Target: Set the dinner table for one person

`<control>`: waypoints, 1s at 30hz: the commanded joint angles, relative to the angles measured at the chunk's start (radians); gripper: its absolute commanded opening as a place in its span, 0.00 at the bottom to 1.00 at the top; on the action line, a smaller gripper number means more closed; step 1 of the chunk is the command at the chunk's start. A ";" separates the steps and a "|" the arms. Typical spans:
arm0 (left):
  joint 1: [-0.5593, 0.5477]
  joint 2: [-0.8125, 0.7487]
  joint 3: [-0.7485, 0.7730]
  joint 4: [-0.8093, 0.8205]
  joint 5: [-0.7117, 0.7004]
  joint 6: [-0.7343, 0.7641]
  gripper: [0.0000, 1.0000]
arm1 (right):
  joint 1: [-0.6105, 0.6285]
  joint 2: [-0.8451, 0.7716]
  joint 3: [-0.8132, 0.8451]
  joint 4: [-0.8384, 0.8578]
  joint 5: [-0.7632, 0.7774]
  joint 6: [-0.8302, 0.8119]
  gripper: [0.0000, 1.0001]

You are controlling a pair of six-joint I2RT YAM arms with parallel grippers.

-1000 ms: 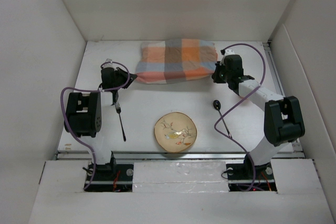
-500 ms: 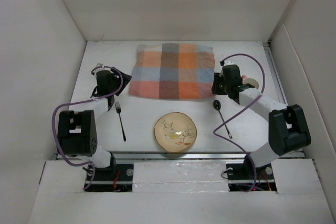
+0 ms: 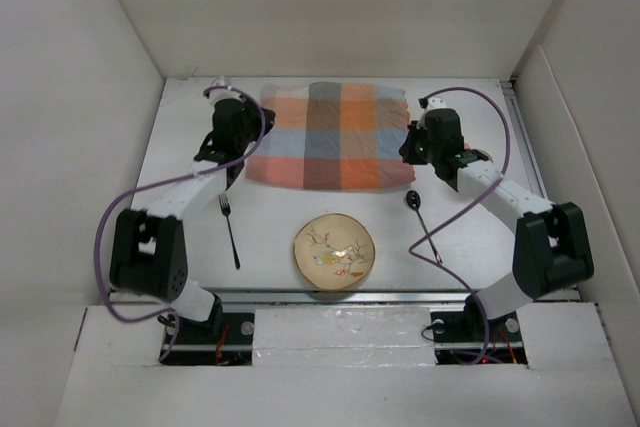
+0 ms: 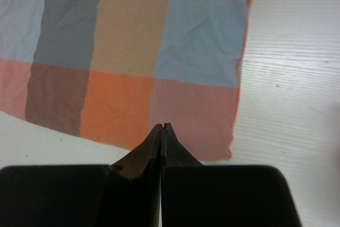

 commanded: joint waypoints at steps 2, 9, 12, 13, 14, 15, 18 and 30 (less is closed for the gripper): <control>-0.045 0.238 0.224 -0.119 0.056 0.038 0.09 | 0.012 0.159 0.096 0.085 -0.069 0.044 0.00; -0.003 0.281 0.042 0.023 0.135 -0.064 0.11 | 0.080 0.259 0.001 0.191 -0.052 0.075 0.00; -0.003 0.304 -0.019 0.022 0.127 -0.084 0.13 | 0.099 0.297 -0.008 0.185 -0.037 0.092 0.00; -0.003 0.310 -0.051 0.026 0.129 -0.088 0.13 | 0.100 0.293 -0.023 0.183 -0.032 0.096 0.00; -0.003 0.311 -0.065 0.026 0.132 -0.093 0.14 | 0.110 0.285 -0.035 0.188 -0.026 0.099 0.00; -0.003 0.313 -0.075 0.022 0.133 -0.097 0.15 | 0.110 0.279 -0.046 0.186 -0.015 0.112 0.00; -0.003 0.308 -0.114 0.017 0.144 -0.105 0.17 | 0.110 0.252 -0.088 0.186 -0.003 0.122 0.00; -0.003 0.178 -0.226 -0.037 0.049 -0.119 0.18 | 0.110 0.186 -0.181 0.211 0.008 0.129 0.00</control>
